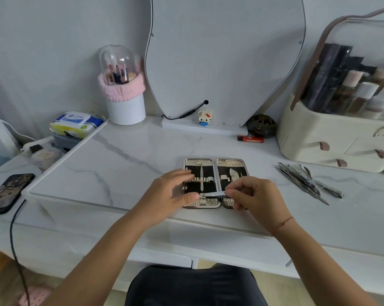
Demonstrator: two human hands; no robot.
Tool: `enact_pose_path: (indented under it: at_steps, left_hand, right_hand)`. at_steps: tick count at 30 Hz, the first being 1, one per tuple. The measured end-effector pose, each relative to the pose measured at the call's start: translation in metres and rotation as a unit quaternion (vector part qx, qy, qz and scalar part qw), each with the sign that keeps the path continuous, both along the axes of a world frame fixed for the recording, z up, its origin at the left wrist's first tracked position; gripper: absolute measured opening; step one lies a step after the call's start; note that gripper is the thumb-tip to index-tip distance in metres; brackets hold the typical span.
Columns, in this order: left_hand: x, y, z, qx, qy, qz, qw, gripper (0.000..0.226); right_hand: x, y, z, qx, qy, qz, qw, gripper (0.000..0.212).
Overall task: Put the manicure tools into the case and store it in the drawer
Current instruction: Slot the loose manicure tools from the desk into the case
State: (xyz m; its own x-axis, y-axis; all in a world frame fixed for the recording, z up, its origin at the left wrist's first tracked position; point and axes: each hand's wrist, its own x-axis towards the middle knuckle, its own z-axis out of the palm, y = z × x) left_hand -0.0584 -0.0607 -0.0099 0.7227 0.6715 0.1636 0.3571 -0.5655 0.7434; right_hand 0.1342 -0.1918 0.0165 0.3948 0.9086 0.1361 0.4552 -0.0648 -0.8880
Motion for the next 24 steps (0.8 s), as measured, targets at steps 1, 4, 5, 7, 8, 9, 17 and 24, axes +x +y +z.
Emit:
enact_pose_path:
  at_steps: [1,4,5,7,8,9,17,24]
  left_hand:
    - [0.000,-0.001,0.000,0.012,0.001,-0.018,1.000,0.069]
    - [0.002,-0.003,0.002,0.066,-0.009,-0.056,0.996,0.060]
    - [0.002,-0.004,0.003,0.079,-0.010,-0.059,0.995,0.058]
    - [0.002,-0.004,0.003,0.097,-0.009,-0.059,0.994,0.063]
    - [0.002,-0.003,0.002,0.100,-0.005,-0.055,0.993,0.069]
    - [0.002,-0.002,0.001,0.106,-0.001,-0.052,0.993,0.077]
    - [0.003,0.003,-0.007,0.106,0.030,-0.040,0.993,0.095]
    - [0.004,0.004,-0.010,0.108,0.026,-0.031,0.993,0.098]
  right_hand:
    - [0.003,-0.002,0.000,-0.006,-0.019,0.002,1.000,0.007]
    - [0.007,-0.003,0.002,-0.010,-0.037,0.008,0.999,0.009]
    - [0.007,-0.003,0.003,-0.010,-0.037,0.010,0.999,0.009]
    - [0.008,-0.002,0.004,-0.012,-0.041,0.015,0.999,0.010]
    - [0.008,-0.001,0.004,-0.013,-0.047,0.019,0.999,0.011]
    - [0.009,-0.002,0.005,-0.015,-0.053,0.023,0.998,0.011]
    - [0.012,-0.001,0.005,-0.023,-0.091,0.030,0.995,0.011]
    - [0.006,0.005,0.004,-0.015,-0.095,0.046,0.994,0.010]
